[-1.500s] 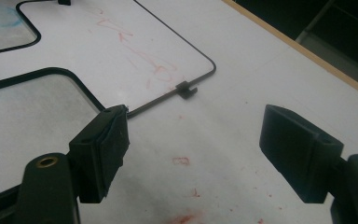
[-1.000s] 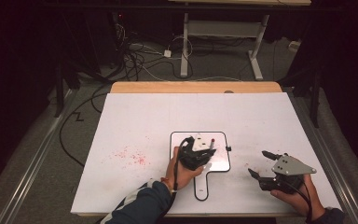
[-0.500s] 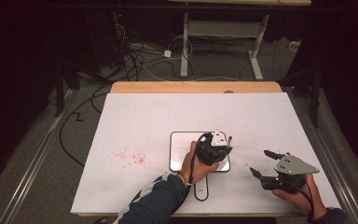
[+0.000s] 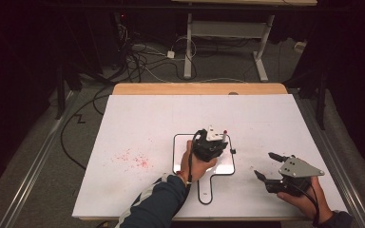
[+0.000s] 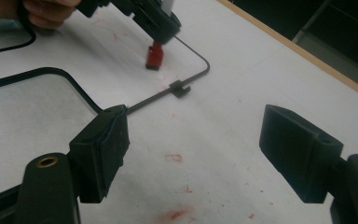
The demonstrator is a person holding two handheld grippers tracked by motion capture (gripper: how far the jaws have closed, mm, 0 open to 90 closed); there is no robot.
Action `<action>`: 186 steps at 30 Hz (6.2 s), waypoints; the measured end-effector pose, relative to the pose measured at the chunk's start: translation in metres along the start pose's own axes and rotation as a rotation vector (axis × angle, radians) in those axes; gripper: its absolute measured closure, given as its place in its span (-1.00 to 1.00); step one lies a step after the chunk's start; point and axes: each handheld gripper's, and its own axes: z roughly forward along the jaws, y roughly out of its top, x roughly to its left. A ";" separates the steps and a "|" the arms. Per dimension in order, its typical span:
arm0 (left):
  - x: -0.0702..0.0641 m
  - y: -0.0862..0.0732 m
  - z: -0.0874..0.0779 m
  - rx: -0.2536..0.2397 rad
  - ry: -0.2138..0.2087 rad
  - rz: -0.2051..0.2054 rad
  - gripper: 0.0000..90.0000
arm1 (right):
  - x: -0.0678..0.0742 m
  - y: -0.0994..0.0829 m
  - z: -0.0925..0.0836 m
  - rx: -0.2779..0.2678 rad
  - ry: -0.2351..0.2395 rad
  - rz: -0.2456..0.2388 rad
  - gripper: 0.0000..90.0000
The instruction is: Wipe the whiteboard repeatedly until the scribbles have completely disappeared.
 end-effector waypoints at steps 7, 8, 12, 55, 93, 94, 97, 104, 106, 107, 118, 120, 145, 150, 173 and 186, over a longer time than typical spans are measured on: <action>-0.009 -0.003 0.011 -0.005 0.008 0.027 0.76 | -0.001 -0.001 0.000 0.001 0.006 -0.002 -0.45; -0.008 -0.002 0.012 -0.011 0.022 0.029 0.76 | -0.001 -0.001 0.001 0.002 0.005 -0.003 -0.45; 0.003 0.004 0.007 -0.007 0.053 0.032 0.76 | 0.000 0.000 -0.001 0.000 0.000 -0.002 -0.45; 0.063 0.014 -0.082 -0.040 0.126 -0.026 0.76 | 0.006 0.004 0.003 0.016 0.004 -0.020 -0.45; -0.008 -0.005 0.006 0.009 -0.030 -0.017 0.76 | 0.005 0.002 0.003 0.023 0.015 -0.021 -0.45; -0.011 -0.006 0.005 0.014 -0.039 -0.005 0.76 | 0.005 0.002 0.003 0.023 0.016 -0.022 -0.45; -0.014 -0.008 0.003 0.023 -0.033 0.007 0.76 | 0.004 0.002 0.002 0.017 0.011 -0.018 -0.45; 0.006 -0.004 -0.023 0.006 0.008 -0.002 0.76 | 0.002 0.002 0.000 0.018 0.021 -0.015 -0.45; 0.013 -0.004 -0.037 -0.003 0.020 -0.010 0.76 | 0.001 0.002 0.000 0.017 0.021 -0.011 -0.45; 0.017 -0.005 -0.044 -0.005 0.028 0.002 0.76 | 0.001 0.002 0.000 0.018 0.022 -0.011 -0.45; 0.065 0.007 -0.098 -0.039 0.080 -0.019 0.76 | 0.006 0.004 0.005 0.033 0.033 -0.033 -0.45; 0.074 0.009 -0.103 -0.062 0.090 -0.044 0.76 | 0.006 0.004 0.006 0.036 0.033 -0.037 -0.45; 0.016 -0.004 -0.034 0.011 -0.050 -0.017 0.76 | 0.008 0.001 0.011 0.060 0.048 -0.054 -0.45; -0.008 -0.011 -0.015 0.056 -0.080 0.028 0.76 | 0.007 0.000 0.008 0.060 0.044 -0.050 -0.45; 0.022 -0.001 -0.034 0.023 -0.025 0.012 0.75 | 0.010 0.000 0.007 0.073 0.032 -0.058 -0.45; -0.016 -0.009 0.011 0.049 -0.069 0.025 0.75 | 0.007 -0.002 0.006 0.068 0.036 -0.055 -0.45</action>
